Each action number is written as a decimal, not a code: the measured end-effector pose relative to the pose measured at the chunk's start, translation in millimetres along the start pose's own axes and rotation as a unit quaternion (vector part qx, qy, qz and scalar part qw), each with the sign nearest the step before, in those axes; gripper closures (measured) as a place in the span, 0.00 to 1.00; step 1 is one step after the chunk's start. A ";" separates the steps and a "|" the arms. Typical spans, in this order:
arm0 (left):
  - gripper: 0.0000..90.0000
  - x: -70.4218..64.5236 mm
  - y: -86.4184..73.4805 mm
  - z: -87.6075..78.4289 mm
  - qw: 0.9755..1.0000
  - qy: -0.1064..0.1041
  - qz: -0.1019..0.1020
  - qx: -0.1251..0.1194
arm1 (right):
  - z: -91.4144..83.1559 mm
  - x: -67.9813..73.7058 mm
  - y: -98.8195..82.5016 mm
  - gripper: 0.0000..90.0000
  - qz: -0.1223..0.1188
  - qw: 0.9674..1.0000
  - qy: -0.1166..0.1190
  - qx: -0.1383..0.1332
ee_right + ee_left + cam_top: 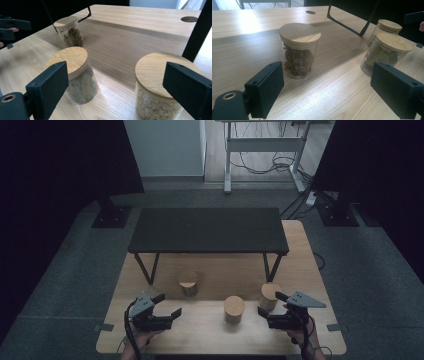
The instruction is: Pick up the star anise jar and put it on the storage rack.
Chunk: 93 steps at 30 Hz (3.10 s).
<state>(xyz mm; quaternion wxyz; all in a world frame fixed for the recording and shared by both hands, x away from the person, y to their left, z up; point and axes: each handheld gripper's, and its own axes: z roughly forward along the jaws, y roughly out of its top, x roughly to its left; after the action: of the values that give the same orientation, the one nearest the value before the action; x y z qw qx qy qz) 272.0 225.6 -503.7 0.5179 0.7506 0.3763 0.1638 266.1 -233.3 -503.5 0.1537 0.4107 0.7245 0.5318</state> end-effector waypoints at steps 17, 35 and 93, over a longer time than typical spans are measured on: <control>0.13 4.0 0.1 -5.7 1.000 0.010 0.010 0.014 | -5.1 4.3 -1.9 0.05 -0.004 1.000 -0.006 0.005; 0.14 8.8 -1.6 -3.6 0.998 0.044 0.016 0.034 | -4.2 9.1 -10.7 0.05 -0.004 1.000 -0.005 0.016; 0.15 31.9 13.1 93.5 0.995 0.053 0.053 0.070 | -8.0 9.9 -13.6 0.05 0.000 1.000 0.004 0.011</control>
<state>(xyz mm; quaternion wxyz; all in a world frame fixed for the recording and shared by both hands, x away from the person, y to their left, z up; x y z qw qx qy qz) 357.8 185.6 -534.7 0.4344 0.7939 0.3735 0.2037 248.9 -232.2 -510.4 0.1463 0.4099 0.7313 0.5251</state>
